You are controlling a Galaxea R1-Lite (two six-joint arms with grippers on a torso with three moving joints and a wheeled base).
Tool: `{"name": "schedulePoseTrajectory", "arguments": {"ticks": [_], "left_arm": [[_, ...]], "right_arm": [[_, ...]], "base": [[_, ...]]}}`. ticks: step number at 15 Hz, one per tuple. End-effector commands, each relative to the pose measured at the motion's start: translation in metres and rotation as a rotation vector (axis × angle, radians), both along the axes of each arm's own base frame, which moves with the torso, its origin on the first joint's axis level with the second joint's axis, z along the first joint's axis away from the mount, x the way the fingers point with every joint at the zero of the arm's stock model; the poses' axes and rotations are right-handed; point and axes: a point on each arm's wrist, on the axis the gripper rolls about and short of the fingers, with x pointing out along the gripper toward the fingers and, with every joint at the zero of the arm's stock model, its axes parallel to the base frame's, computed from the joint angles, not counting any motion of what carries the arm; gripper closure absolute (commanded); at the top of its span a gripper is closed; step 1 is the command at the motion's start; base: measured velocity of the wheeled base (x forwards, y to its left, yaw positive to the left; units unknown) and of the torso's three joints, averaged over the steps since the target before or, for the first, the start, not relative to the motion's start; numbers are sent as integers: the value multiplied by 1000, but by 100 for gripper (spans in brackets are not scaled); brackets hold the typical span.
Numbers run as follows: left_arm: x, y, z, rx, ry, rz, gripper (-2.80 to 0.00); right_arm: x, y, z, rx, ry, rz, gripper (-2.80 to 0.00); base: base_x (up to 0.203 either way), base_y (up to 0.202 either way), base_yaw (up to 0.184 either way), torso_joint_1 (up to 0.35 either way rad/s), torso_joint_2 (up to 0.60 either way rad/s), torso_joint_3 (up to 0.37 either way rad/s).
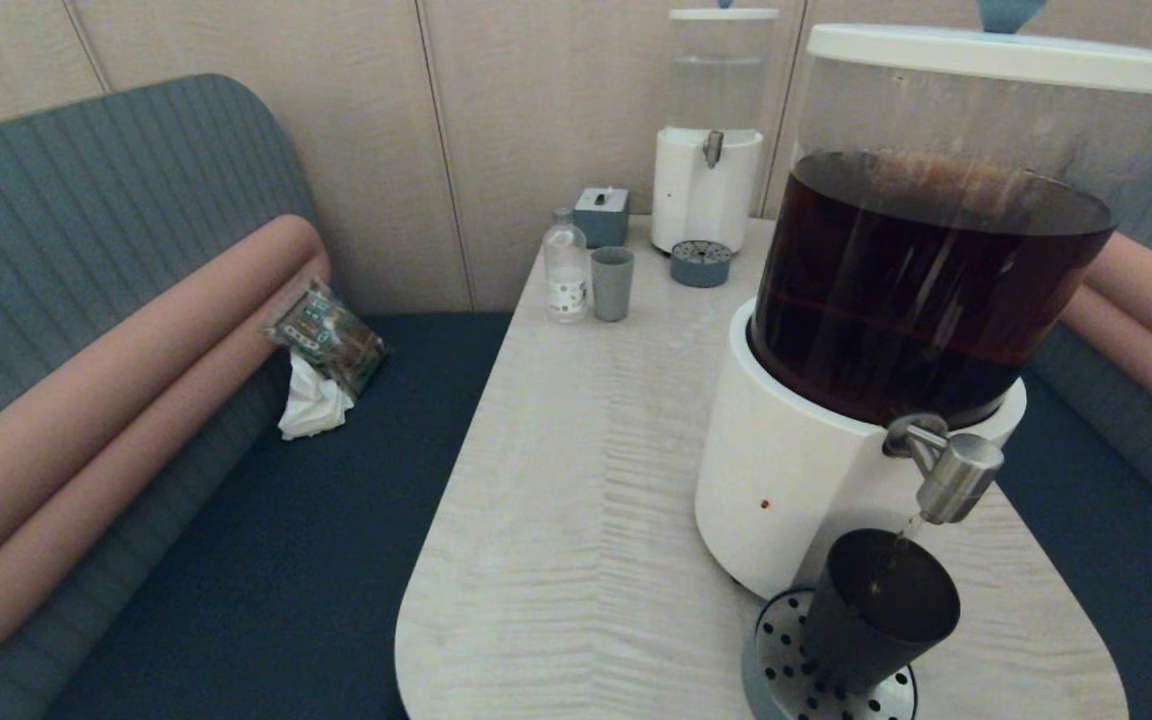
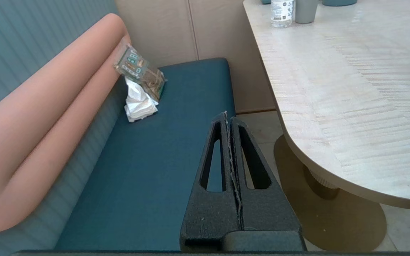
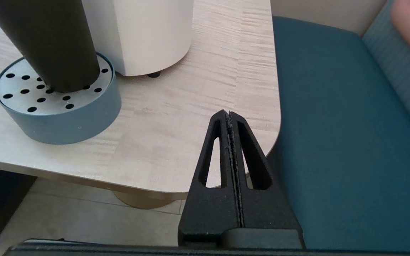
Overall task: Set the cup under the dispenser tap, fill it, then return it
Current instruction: Turn off the faucet
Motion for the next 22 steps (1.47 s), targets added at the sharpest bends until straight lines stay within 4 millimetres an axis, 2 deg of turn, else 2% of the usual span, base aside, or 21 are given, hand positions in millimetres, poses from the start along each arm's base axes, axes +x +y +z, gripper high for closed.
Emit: {"name": "schedulePoseTrajectory", "arguments": {"ticks": [1,3,6,9,10,12,14,16,17,19,22], "left_arm": [[3,0,-11,0,40,-1,0],[3,0,-11,4,38,-1,0],[3,0,-11,7,37,0,0],[3,0,-11,12,36,0,0],[1,0,-5,12,17,-2,0],[-12,0,33,12,-78,-13,0],[-25,-1,79,13,-112,-34,0],[-11,-2,120,-6,-28,-74,0],[3,-2,139,-23,23,-108,0],[42,-4,167,-50,142,-204,0],[106,-8,190,-93,303,-383,0]], "right_arm": [[0,0,0,22,1,-4,0],[0,0,0,33,1,-11,0],[0,1,0,-52,2,27,0],[0,0,0,-26,-6,21,0],[0,0,0,-25,-10,20,0],[1,0,0,-15,-18,19,0],[1,0,0,-16,-20,19,0],[1,0,0,-15,-19,19,0],[1,0,0,-16,-18,19,0],[1,0,0,-16,-20,19,0],[1,0,0,-15,-18,19,0]], "base": [[0,0,0,0,0,0],[0,0,0,0,0,0],[0,0,0,0,0,0],[0,0,0,0,0,0],[0,0,0,0,0,0],[0,0,0,0,0,0],[0,0,0,0,0,0],[0,0,0,0,0,0],[0,0,0,0,0,0],[0,0,0,0,0,0],[0,0,0,0,0,0]]}}
